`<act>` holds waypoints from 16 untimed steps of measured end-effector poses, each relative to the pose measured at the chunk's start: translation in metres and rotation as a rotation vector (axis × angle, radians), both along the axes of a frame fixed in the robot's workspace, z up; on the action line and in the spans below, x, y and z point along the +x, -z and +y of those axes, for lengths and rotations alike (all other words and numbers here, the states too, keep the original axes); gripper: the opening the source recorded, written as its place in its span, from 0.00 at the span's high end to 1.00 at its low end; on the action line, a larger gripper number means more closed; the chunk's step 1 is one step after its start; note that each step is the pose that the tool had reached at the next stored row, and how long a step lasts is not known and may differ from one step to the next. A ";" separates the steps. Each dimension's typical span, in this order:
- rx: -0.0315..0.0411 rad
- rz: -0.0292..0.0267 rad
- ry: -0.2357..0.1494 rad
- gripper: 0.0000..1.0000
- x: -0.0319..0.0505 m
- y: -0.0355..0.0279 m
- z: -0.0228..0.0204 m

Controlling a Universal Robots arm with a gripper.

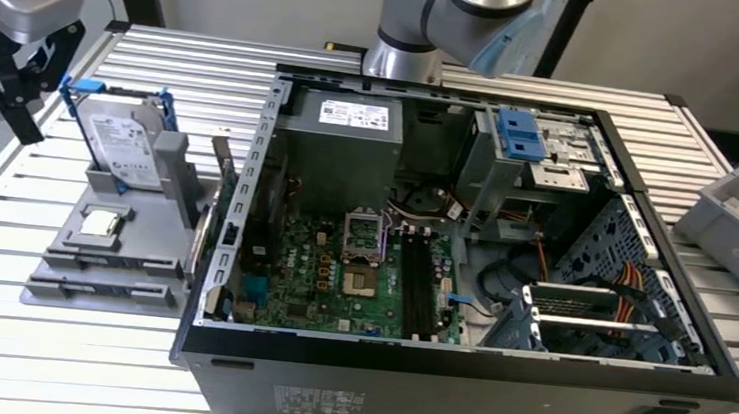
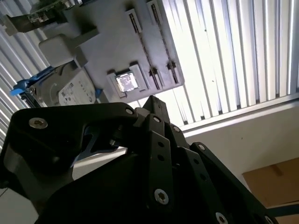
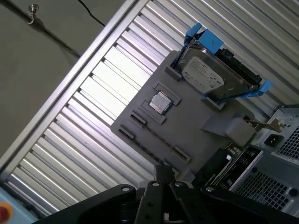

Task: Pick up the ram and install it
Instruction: 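Pick up the ram and move it above insertion slot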

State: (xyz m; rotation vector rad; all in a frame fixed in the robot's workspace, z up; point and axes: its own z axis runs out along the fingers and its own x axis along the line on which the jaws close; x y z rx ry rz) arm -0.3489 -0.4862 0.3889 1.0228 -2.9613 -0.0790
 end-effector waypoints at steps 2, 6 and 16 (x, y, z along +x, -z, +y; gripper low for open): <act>0.0000 0.0001 -0.009 1.00 0.0000 0.0000 0.0000; 0.0000 0.0004 -0.028 1.00 0.0000 0.0001 0.0000; -0.0001 0.0012 -0.067 1.00 0.0000 0.0001 0.0000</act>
